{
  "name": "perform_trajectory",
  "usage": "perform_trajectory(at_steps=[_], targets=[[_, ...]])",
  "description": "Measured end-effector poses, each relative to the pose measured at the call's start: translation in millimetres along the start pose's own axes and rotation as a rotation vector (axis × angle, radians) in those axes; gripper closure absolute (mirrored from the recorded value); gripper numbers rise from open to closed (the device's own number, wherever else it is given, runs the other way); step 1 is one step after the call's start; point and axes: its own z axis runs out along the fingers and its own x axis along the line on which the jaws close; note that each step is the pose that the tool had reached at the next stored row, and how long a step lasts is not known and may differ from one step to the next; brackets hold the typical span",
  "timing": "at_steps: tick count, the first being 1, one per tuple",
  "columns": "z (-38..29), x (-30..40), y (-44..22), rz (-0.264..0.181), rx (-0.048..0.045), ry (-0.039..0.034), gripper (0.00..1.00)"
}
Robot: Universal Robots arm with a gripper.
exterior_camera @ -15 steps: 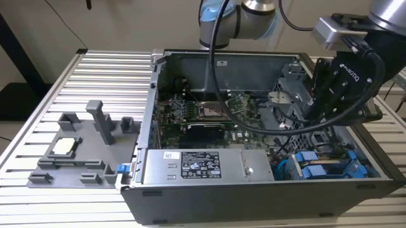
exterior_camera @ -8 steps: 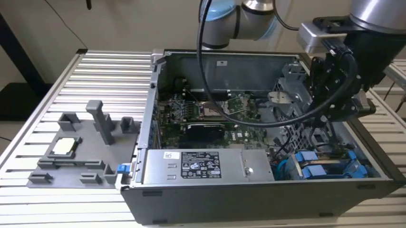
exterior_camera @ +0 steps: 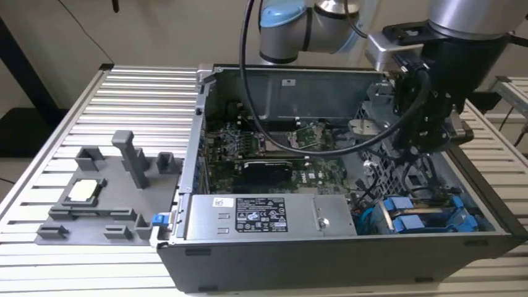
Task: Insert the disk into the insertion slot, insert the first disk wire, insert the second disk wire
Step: 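Insert the second disk wire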
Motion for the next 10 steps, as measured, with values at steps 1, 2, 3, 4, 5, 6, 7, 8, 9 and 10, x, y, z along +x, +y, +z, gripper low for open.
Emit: perform_trajectory(at_steps=[1, 2, 3, 4, 5, 6, 7, 8, 9, 10], targets=[[0.2, -0.7, 2.9, 0.000, 0.0083, 0.0016, 0.67], [0.2, -0.9, 4.7, -0.001, 0.0171, 0.0084, 0.67], [0.0, -1.0, 6.0, -0.002, 0.0258, 0.0182, 0.67], [0.0, -1.1, 7.3, -0.003, 0.0338, 0.0272, 0.67], [0.2, -1.7, 9.4, -0.004, 0.0412, 0.0329, 0.67], [0.6, -2.6, 12.7, -0.004, 0.0476, 0.0349, 0.67], [1.2, -3.8, 16.5, -0.004, 0.0543, 0.0358, 0.67], [1.7, -5.0, 19.8, -0.004, 0.0600, 0.0363, 0.67], [2.3, -5.8, 21.3, -0.004, 0.0667, 0.0381, 0.67], [2.6, -6.4, 21.6, -0.007, 0.0726, 0.0445, 0.67]])
